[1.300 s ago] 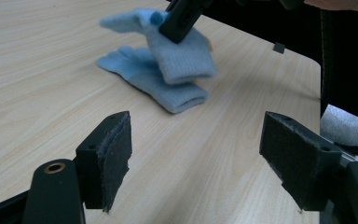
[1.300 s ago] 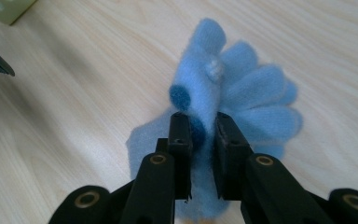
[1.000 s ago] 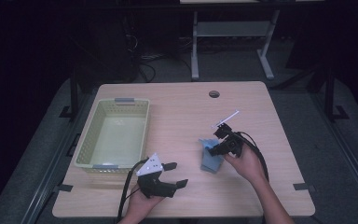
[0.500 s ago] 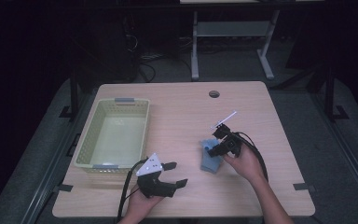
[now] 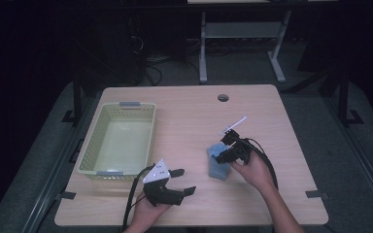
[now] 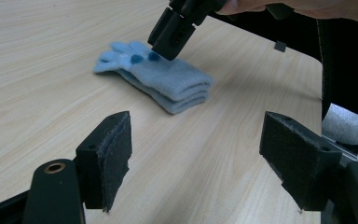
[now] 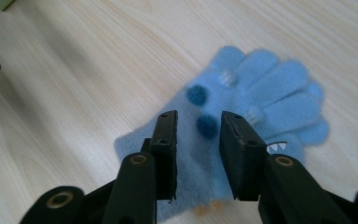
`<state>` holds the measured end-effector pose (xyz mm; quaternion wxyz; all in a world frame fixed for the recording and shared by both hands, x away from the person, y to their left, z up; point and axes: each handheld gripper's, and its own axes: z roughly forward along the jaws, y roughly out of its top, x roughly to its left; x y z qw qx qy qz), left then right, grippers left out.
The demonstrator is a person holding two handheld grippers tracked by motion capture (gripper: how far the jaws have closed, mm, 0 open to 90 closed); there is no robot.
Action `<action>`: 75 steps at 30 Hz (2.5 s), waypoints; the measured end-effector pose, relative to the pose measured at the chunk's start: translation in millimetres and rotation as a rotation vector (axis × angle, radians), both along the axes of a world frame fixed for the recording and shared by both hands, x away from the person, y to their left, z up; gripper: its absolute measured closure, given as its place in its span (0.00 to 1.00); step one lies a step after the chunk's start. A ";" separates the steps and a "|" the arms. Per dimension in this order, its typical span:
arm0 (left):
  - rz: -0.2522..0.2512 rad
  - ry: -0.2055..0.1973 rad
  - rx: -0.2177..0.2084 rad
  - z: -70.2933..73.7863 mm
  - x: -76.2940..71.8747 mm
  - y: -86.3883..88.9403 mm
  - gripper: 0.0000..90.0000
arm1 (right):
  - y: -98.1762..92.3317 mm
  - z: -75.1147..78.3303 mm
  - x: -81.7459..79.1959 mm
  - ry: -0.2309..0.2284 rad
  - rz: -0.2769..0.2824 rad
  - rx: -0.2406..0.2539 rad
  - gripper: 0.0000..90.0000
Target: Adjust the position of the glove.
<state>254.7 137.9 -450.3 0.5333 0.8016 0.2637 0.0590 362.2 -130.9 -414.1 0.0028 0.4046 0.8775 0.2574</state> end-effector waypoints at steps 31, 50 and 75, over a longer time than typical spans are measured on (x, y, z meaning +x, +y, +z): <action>0.029 0.111 0.000 5.7 18.8 -21.6 0.32 | -44.7 -9.2 -18.6 -0.025 -0.200 0.170 0.51; 0.163 0.432 0.001 -3.2 68.4 -56.1 0.34 | -61.0 -28.2 -27.4 -0.008 -0.273 0.292 0.46; 0.207 0.589 0.014 -12.8 90.5 -82.5 0.41 | -63.6 -46.5 -25.2 0.061 -0.311 0.324 0.48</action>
